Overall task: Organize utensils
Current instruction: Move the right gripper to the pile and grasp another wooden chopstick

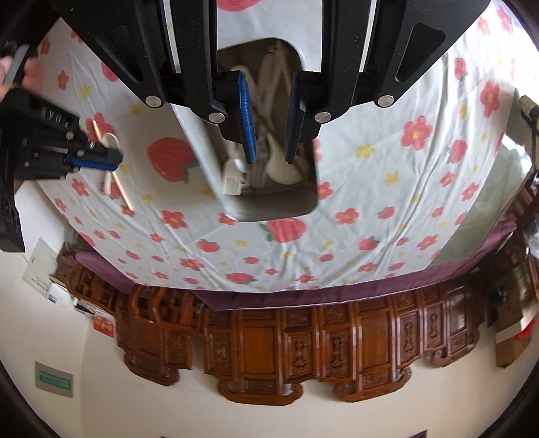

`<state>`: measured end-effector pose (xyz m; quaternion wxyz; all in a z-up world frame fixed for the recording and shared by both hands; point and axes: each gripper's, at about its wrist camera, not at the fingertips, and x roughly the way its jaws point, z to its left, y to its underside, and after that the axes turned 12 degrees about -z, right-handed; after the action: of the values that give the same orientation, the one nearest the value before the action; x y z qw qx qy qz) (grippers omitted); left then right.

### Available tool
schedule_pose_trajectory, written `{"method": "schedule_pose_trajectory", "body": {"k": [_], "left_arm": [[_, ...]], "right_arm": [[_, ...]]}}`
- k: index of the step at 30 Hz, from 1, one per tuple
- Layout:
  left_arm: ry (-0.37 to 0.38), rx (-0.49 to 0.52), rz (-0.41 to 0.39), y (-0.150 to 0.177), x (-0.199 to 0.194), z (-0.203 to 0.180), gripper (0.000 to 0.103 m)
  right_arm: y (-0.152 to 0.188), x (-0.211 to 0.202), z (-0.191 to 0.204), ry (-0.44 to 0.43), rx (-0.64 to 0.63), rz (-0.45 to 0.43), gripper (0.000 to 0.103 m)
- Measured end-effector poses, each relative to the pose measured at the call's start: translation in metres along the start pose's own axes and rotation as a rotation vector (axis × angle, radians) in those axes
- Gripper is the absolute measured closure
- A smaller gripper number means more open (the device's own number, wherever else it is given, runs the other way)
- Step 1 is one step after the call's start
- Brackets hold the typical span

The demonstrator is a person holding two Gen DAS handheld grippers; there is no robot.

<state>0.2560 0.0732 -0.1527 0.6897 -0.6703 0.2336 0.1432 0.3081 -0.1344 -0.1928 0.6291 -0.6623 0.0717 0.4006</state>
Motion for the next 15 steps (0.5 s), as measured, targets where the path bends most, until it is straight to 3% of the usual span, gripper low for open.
{"method": "schedule_pose_trajectory", "body": {"k": [4, 6, 10, 15], "left_arm": [[0.026, 0.021, 0.001, 0.002, 0.0, -0.015, 0.078], [0.037, 0.025, 0.002, 0.003, -0.001, -0.02, 0.071], [0.063, 0.038, 0.004, 0.005, 0.0, -0.033, 0.058], [0.094, 0.048, 0.006, 0.009, 0.001, -0.048, 0.048]], "right_arm": [[0.011, -0.017, -0.035, 0.06, 0.021, 0.002, 0.093], [0.016, -0.022, -0.049, 0.086, 0.03, 0.005, 0.093], [0.029, -0.03, -0.078, 0.149, 0.052, 0.019, 0.081], [0.045, -0.026, -0.101, 0.193, 0.076, 0.05, 0.081]]}}
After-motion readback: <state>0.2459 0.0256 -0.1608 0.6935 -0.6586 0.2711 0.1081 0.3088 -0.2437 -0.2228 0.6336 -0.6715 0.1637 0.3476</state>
